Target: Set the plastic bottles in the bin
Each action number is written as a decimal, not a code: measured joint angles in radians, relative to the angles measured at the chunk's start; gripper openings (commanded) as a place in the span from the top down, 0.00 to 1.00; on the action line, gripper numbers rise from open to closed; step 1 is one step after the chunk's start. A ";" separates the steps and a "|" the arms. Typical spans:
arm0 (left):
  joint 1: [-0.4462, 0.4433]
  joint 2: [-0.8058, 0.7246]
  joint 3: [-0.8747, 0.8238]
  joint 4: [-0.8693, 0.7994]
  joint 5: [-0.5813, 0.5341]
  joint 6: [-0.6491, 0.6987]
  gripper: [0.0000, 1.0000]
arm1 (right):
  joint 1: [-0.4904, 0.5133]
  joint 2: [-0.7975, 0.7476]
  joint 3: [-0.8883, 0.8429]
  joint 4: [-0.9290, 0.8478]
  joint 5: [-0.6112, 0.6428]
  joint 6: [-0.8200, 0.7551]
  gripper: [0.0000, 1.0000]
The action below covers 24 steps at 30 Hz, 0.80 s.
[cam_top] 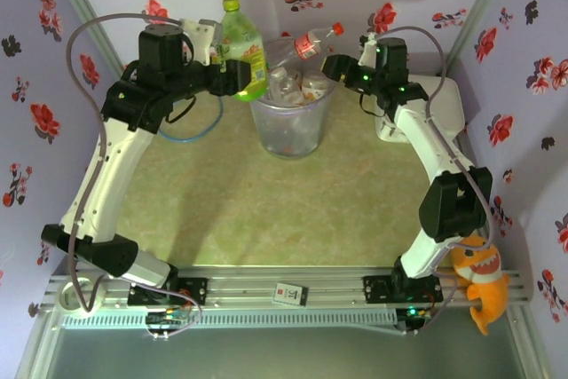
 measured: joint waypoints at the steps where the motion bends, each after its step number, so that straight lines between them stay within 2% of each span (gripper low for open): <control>1: -0.004 0.005 -0.008 0.038 0.012 -0.009 0.20 | -0.002 0.000 0.000 -0.001 0.001 0.002 0.29; 8: -0.061 0.089 -0.106 0.311 0.060 -0.057 0.23 | -0.014 -0.014 -0.044 0.008 0.024 0.016 0.29; 13: -0.124 0.209 -0.129 0.473 0.064 -0.072 0.23 | -0.028 -0.024 -0.089 0.029 0.031 0.038 0.29; 18: -0.177 0.349 -0.070 0.509 0.045 -0.068 0.24 | -0.064 -0.064 -0.198 0.157 0.023 0.107 0.31; 24: -0.199 0.391 -0.052 0.531 -0.032 -0.047 0.25 | -0.097 -0.071 -0.233 0.267 0.002 0.174 0.36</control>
